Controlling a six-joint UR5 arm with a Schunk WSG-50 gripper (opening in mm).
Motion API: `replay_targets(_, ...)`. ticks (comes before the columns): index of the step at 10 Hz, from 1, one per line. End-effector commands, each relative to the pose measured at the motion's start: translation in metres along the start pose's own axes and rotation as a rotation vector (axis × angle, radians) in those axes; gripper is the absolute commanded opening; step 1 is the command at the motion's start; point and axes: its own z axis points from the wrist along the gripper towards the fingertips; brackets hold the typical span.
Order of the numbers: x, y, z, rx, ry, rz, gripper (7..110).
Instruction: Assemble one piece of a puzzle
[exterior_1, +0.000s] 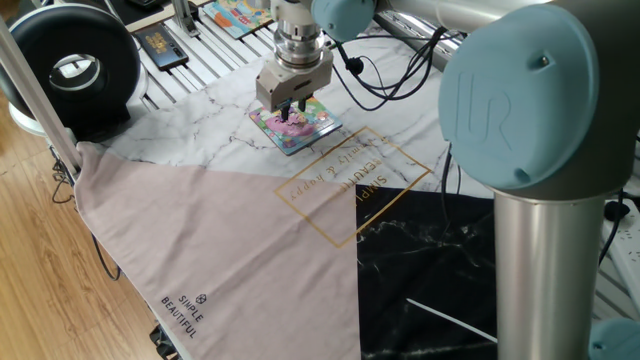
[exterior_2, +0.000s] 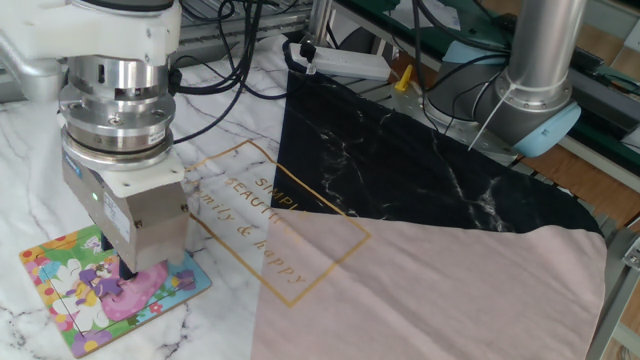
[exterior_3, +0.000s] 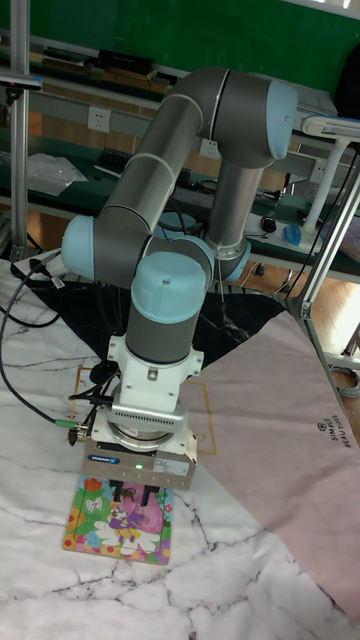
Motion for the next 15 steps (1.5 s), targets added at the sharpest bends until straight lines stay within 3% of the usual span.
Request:
replay_targets(1,0.000,0.024,-0.008,-0.083,0.012,-0.009,22)
replay_targets(3,0.002,0.034,-0.004,-0.108,0.059,-0.042,22)
replay_targets(4,0.008,0.040,-0.007,-0.124,0.090,-0.040,7)
replay_targets(6,-0.005,0.045,-0.002,-0.130,0.073,-0.068,7)
replay_targets(7,-0.009,0.060,-0.002,-0.184,0.063,-0.087,7)
replay_targets(9,-0.014,0.070,-0.001,-0.230,0.039,-0.122,7)
replay_targets(10,-0.016,0.071,-0.001,-0.239,0.023,-0.147,66)
replay_targets(11,-0.017,0.067,-0.001,-0.224,0.021,-0.147,66)
replay_targets(15,-0.005,0.068,0.000,-0.236,0.057,-0.147,66)
